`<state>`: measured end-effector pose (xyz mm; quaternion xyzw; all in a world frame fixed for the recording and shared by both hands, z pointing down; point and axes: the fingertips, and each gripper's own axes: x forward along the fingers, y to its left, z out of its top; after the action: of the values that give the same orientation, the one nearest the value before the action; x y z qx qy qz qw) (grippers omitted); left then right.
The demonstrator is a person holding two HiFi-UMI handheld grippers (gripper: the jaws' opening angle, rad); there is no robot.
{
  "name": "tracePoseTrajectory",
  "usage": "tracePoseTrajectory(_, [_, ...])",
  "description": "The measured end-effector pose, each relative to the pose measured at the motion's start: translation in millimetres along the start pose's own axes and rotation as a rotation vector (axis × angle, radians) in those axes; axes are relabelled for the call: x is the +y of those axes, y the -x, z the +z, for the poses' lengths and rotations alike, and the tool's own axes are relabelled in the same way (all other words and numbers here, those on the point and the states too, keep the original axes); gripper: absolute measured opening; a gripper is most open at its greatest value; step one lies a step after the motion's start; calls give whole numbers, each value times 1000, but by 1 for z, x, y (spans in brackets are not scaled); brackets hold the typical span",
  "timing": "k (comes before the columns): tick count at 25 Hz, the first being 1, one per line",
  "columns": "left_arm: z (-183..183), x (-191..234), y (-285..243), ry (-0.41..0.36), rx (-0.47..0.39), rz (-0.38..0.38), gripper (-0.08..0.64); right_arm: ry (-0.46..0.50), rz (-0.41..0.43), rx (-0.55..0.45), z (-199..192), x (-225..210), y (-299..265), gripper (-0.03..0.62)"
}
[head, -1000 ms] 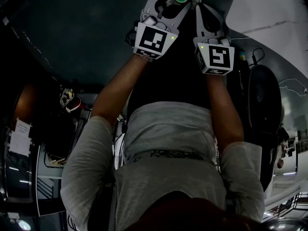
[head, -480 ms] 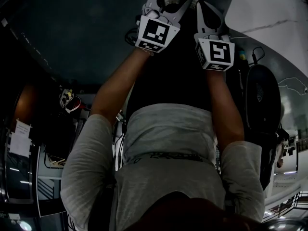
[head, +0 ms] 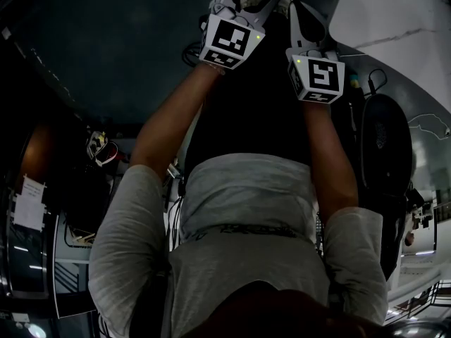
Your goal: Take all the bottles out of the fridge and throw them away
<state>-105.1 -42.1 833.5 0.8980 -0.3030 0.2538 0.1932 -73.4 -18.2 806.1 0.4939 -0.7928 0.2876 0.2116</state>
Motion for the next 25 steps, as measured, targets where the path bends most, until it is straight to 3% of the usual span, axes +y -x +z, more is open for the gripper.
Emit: tracePoseTrajectory(25, [4, 8, -13, 10, 9, -1, 158, -16, -14, -3, 0, -8, 1, 11])
